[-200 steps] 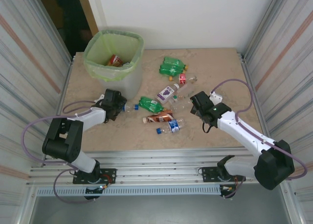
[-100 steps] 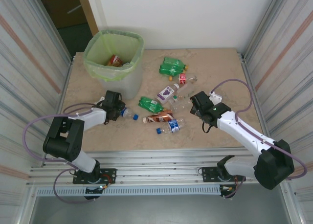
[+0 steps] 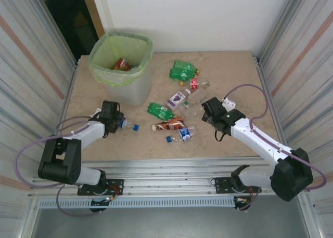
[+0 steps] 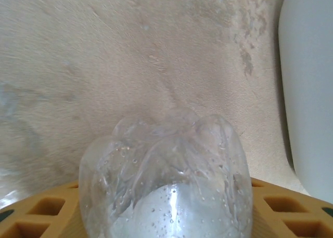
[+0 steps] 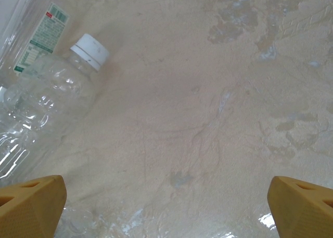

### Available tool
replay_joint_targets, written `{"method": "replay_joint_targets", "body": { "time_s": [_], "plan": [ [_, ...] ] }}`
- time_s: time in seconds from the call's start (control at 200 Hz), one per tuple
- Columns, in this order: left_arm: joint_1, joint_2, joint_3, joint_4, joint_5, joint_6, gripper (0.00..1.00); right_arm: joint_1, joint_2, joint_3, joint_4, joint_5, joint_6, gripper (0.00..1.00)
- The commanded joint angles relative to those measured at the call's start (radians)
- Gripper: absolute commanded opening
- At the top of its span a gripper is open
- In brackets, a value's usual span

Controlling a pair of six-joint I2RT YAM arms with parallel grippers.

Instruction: Put the plastic bottles in the bin

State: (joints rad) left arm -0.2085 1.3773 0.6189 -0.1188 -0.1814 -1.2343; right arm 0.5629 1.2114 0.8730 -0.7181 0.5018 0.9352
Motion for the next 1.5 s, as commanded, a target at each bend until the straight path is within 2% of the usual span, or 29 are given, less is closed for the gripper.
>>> {"method": "replay_joint_targets", "body": {
  "time_s": [0.0, 0.326, 0.481, 0.771, 1.007, 1.308, 1.493],
  "plan": [
    [0.011, -0.107, -0.004, -0.095, -0.066, 0.039, 0.35, 0.007, 0.0, 0.033, -0.035, 0.048, -0.006, 0.98],
    [0.009, -0.455, 0.08, -0.325, -0.253, 0.309, 0.3, 0.003, -0.029, 0.052, -0.037, 0.078, -0.037, 0.98],
    [0.009, -0.592, 0.143, -0.372, -0.295, 0.398, 0.29, -0.001, -0.041, 0.04, -0.018, 0.07, -0.037, 0.98],
    [0.01, -0.677, 0.336, -0.376, -0.31, 0.599, 0.28, -0.006, -0.023, 0.064, -0.017, 0.063, -0.04, 0.98],
    [0.009, -0.608, 0.558, -0.272, -0.292, 0.857, 0.27, -0.005, -0.024, 0.05, 0.003, 0.048, -0.027, 0.98],
    [0.009, -0.298, 0.888, -0.161, -0.149, 1.063, 0.28, 0.005, -0.054, 0.054, -0.009, 0.052, -0.023, 0.98],
    [0.011, -0.105, 1.077, -0.099, -0.098, 1.179, 0.28, 0.008, -0.091, 0.054, -0.048, 0.067, -0.005, 0.98]
  ]
}}
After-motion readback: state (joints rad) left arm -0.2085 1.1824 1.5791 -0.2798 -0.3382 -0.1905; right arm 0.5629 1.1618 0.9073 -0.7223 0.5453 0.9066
